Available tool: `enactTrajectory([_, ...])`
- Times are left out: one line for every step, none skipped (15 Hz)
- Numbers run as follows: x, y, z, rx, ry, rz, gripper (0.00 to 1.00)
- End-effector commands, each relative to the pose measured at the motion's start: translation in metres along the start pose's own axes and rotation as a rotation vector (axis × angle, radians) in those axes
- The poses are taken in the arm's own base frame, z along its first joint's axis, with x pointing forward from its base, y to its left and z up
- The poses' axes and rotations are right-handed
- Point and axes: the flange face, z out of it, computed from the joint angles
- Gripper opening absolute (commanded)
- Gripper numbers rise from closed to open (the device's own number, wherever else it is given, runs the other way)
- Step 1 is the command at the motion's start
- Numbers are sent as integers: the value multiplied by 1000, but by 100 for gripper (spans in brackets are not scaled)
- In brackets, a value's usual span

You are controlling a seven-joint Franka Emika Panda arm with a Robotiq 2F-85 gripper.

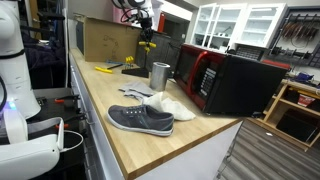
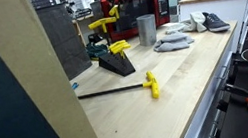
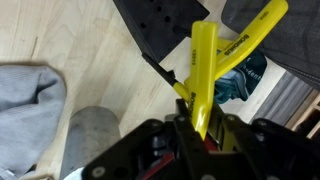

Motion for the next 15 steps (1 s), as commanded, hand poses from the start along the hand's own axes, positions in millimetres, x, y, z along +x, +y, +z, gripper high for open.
enactTrajectory([-26, -3, 3, 10, -41, -58, 6])
enactTrajectory([-30, -2, 2, 8, -76, -92, 6])
enactTrajectory([-24, -2, 11, -9, -42, -53, 24])
enactTrajectory([-29, -3, 12, -6, -59, -74, 24])
enactTrajectory([-31, -3, 12, -5, -64, -82, 24])
enactTrajectory([-31, -3, 12, -5, -65, -88, 24])
enactTrajectory([-31, -3, 12, -4, -65, -90, 24])
enactTrajectory([-30, -3, 12, -5, -65, -90, 24])
enactTrajectory([-30, -3, 12, -5, -65, -90, 24])
enactTrajectory([-30, -3, 12, -5, -65, -90, 24])
enactTrajectory([-30, -3, 12, -5, -65, -90, 6])
enactTrajectory([-32, -2, 14, 2, -65, -87, 6])
enactTrajectory([-36, -2, 15, 11, -57, -80, 6])
enactTrajectory([-39, -2, 15, 24, -50, -70, 6])
enactTrajectory([-42, -3, 12, 46, -41, -56, 6])
